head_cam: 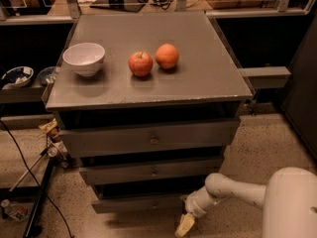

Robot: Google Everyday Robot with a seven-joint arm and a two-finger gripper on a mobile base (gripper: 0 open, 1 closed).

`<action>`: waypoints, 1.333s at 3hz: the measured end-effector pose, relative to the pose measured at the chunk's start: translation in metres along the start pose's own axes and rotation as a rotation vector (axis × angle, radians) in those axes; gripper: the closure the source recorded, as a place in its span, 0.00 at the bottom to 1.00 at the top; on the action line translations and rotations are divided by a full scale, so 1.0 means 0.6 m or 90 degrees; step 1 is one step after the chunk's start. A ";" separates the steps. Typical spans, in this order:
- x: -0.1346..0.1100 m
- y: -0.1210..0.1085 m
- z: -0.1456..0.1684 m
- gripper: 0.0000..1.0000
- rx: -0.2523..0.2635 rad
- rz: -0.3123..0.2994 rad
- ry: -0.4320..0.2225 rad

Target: Open bottom drawer

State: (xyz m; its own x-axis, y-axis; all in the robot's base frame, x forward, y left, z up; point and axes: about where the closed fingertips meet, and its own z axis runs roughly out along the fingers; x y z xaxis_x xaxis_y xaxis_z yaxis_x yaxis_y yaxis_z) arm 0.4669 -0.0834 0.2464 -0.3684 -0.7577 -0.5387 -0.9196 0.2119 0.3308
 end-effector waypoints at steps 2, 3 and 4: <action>-0.008 -0.008 -0.006 0.00 0.036 0.003 0.013; -0.028 -0.034 -0.027 0.00 0.098 0.005 0.025; -0.044 -0.057 -0.035 0.00 0.135 0.006 0.030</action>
Offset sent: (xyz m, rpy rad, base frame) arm 0.0245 -0.0028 0.0149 -0.1230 -0.1130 -0.0846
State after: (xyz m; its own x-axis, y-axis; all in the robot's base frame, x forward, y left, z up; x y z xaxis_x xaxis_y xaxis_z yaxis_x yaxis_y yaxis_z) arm 0.5112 -0.0836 0.2652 -0.3752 -0.7819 -0.4978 -0.9260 0.3405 0.1631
